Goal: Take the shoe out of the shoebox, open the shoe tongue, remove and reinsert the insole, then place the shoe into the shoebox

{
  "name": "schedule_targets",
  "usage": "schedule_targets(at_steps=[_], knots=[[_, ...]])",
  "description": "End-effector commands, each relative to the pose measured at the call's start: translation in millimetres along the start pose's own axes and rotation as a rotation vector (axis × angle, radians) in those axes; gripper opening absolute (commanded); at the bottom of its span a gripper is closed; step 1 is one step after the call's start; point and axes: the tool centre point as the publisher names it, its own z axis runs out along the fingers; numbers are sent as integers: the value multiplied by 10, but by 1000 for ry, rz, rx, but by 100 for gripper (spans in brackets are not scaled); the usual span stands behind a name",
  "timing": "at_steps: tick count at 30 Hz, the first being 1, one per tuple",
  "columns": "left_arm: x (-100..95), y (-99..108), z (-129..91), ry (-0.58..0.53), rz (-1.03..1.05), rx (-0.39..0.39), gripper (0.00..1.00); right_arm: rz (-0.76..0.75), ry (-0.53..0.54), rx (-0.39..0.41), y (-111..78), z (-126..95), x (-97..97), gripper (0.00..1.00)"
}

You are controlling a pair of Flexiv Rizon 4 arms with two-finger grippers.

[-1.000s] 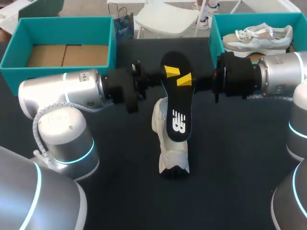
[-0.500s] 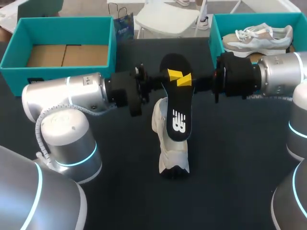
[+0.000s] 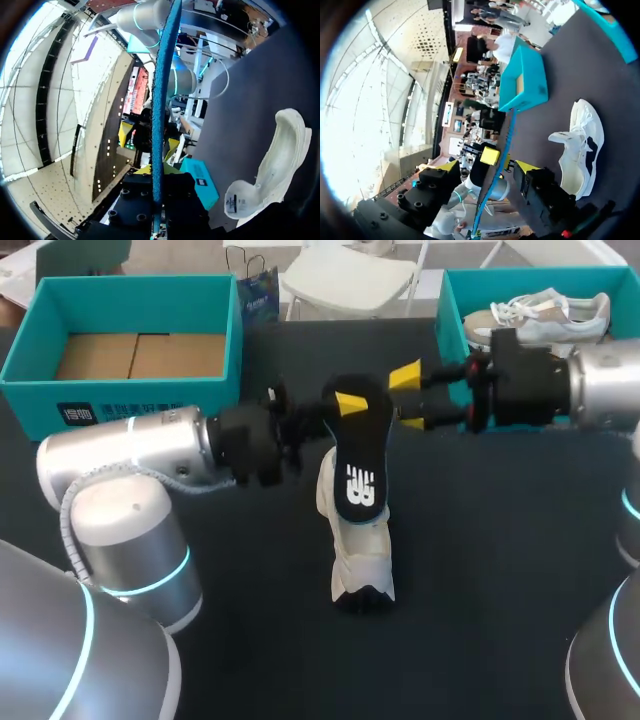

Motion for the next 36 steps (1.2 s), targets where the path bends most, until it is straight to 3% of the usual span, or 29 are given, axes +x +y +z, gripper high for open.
schedule_targets(at_steps=[1, 7, 9, 29, 31, 32, 34, 36], knots=[[47, -222, -234, 58, -180, 13, 0, -235, -43, -50, 21, -214, 130, 100], [198, -309, -307, 57, -359, -2, 0, -566, -49, -63, 79, -253, 215, 100], [258, -322, -317, 51, -415, -15, 0, -615, -59, -57, 93, -258, 241, 100], [288, -314, -323, 50, -429, -26, 0, -615, -59, -57, 93, -258, 241, 100], [288, -314, -323, 50, -429, -26, 0, -780, -80, 25, 116, -135, 223, 100], [288, -314, -323, 50, -429, -26, 0, -917, -110, -15, 136, -121, 232, 100], [288, -314, -323, 50, -429, -26, 0, -1155, -362, 114, 145, -126, 194, 100], [288, -314, -323, 50, -429, -26, 0, -1390, -410, 168, 90, -102, 194, 100]])
